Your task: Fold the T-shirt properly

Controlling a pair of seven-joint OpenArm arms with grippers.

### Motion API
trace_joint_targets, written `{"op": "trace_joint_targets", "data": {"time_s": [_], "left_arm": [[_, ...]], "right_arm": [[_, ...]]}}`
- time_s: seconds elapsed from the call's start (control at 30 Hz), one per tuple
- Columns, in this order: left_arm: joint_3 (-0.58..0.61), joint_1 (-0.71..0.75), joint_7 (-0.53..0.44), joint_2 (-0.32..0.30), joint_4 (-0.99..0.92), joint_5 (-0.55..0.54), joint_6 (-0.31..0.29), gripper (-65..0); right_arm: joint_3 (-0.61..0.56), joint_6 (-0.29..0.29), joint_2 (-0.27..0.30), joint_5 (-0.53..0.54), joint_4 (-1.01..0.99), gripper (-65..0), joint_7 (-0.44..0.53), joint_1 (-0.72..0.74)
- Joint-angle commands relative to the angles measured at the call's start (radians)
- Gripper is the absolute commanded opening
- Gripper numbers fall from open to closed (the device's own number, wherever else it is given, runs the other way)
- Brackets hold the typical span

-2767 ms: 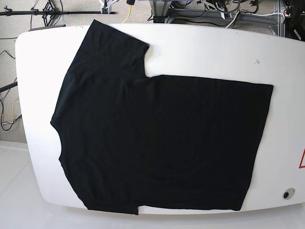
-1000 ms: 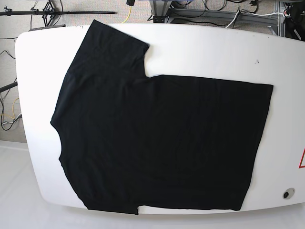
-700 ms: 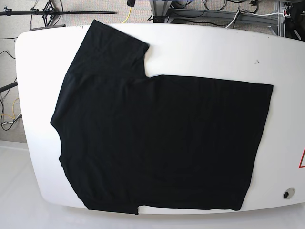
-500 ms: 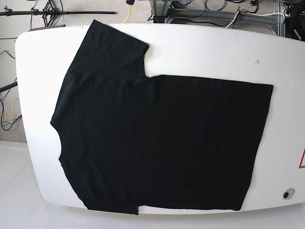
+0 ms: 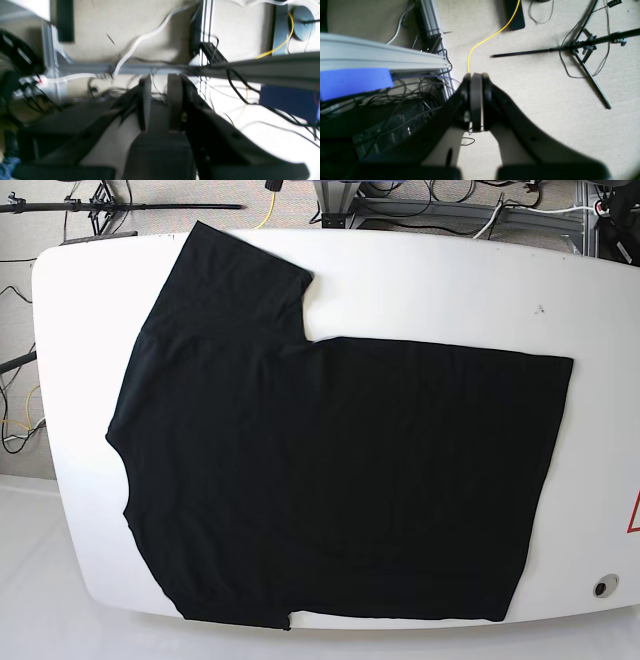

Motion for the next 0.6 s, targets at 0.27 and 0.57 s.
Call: {"op": "trace_joint_targets", "data": {"time_s": [0.27,0.57], "left_arm": [[-0.033,0.065,0.035,-0.021,0.201,-0.013,-0.006,-53.0],[-0.032,0.104,0.042,-0.056,0.324,-0.048,-0.009,-49.5]], "right_arm": [[0.006,-0.002,0.002,0.029,0.240,-65.0,0.025,-0.083],[0.001,0.008,0.002,0.027,0.381,-65.0,-0.012,-0.116]]}}
